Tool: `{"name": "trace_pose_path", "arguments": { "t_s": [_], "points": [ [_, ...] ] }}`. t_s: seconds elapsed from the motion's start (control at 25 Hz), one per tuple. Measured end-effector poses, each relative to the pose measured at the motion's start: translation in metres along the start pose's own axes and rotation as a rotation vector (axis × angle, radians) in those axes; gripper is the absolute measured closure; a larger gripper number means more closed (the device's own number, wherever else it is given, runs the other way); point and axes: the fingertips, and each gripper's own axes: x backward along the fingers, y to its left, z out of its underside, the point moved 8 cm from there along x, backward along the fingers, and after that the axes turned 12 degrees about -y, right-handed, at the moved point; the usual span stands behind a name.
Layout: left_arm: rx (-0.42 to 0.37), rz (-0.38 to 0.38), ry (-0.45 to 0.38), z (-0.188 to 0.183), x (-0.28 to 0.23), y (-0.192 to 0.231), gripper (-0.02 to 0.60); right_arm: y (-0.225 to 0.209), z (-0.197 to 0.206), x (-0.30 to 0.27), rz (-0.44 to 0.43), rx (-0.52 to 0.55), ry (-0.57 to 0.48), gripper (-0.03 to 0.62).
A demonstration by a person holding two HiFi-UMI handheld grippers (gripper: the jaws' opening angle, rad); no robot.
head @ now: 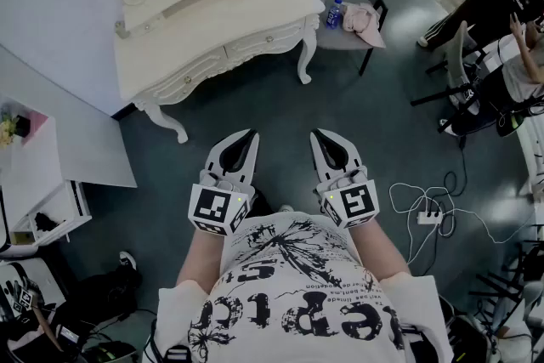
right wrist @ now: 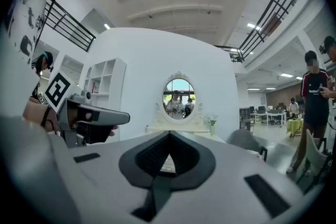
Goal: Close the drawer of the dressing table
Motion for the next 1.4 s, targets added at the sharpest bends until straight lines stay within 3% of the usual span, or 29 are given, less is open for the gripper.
{"name": "trace_pose_path", "arguments": {
  "t_s": [0.28,0.52,0.72,1.4],
  "points": [
    [0.000,0.013,0.003,0.000,-0.004,0.008,0.561,0.000,0.000,-0.008,0.002,0.000,0.006,0.577],
    [0.014,0.019,0.016,0.007,-0.013,0.020,0.561,-0.009,0.008,-0.020,0.073,-0.045,0.018,0.577],
    [0.030,0.027,0.021,0.013,-0.030,0.040,0.561,-0.016,0.017,-0.046,0.084,-0.050,0.039,0.577],
    [0.034,0.064,0.008,-0.006,-0.131,0.242,0.561,-0.038,0.034,-0.261,0.155,-0.050,0.065,0.577]
  ]
}}
